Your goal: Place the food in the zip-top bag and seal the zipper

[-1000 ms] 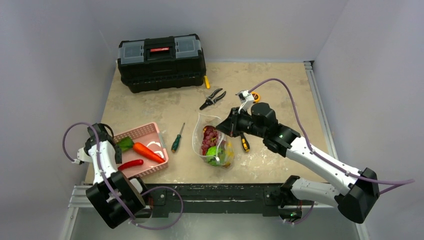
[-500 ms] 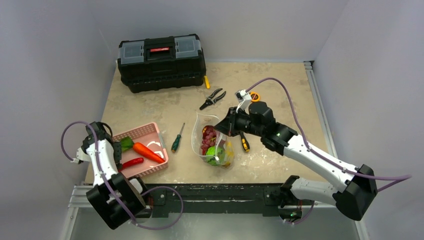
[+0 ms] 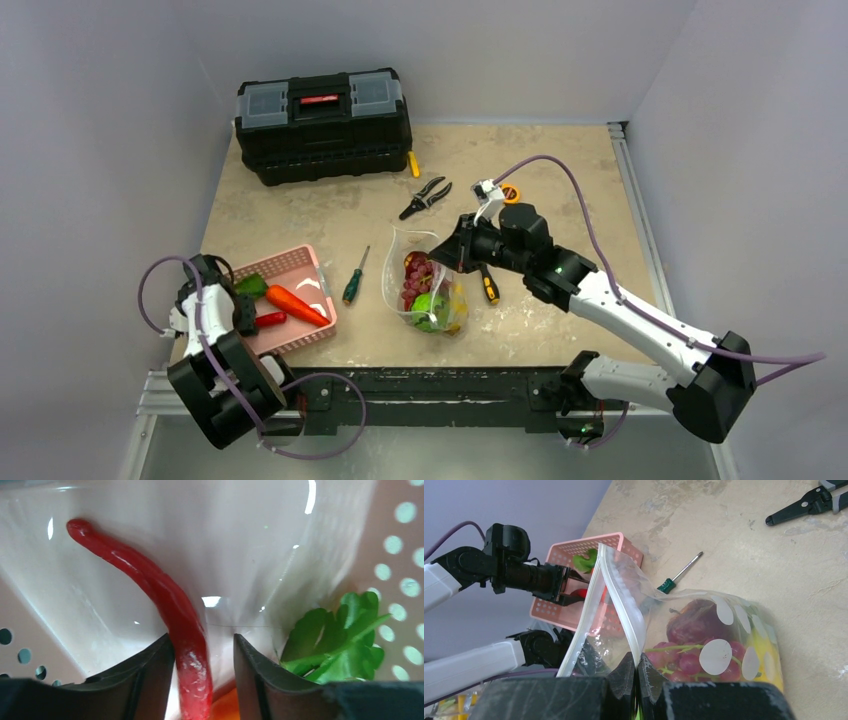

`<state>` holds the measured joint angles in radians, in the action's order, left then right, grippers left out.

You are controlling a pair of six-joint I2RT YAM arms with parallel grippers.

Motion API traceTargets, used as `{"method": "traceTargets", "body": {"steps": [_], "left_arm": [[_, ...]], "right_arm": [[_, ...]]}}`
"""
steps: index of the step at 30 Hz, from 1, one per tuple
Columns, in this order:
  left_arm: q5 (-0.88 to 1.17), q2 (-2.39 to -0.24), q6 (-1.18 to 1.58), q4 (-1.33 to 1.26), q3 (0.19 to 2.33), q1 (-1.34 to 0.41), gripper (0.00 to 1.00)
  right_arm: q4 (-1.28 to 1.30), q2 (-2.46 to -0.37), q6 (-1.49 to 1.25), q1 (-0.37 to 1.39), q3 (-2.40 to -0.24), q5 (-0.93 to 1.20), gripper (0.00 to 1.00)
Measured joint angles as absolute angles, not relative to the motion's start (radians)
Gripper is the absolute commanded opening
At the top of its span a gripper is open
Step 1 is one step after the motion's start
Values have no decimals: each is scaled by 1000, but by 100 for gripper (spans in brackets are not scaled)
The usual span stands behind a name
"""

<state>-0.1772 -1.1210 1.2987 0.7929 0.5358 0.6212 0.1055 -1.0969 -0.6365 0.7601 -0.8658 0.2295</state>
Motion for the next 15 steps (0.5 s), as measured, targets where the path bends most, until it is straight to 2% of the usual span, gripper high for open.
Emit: {"method": "traceTargets", "body": {"steps": [1, 3, 9, 15], "left_arm": [[-177, -1110, 1302, 784, 531, 621, 33], [-178, -1095, 1313, 768, 527, 621, 30], [-208, -1048, 1312, 813, 544, 621, 25], [-265, -894, 1286, 909, 640, 620, 22]], "right_arm": [[105, -1097, -636, 760, -866, 229, 0], [106, -1097, -636, 760, -866, 229, 0], [104, -1098, -636, 760, -866, 231, 0], [92, -1111, -637, 760, -866, 233, 0]]}}
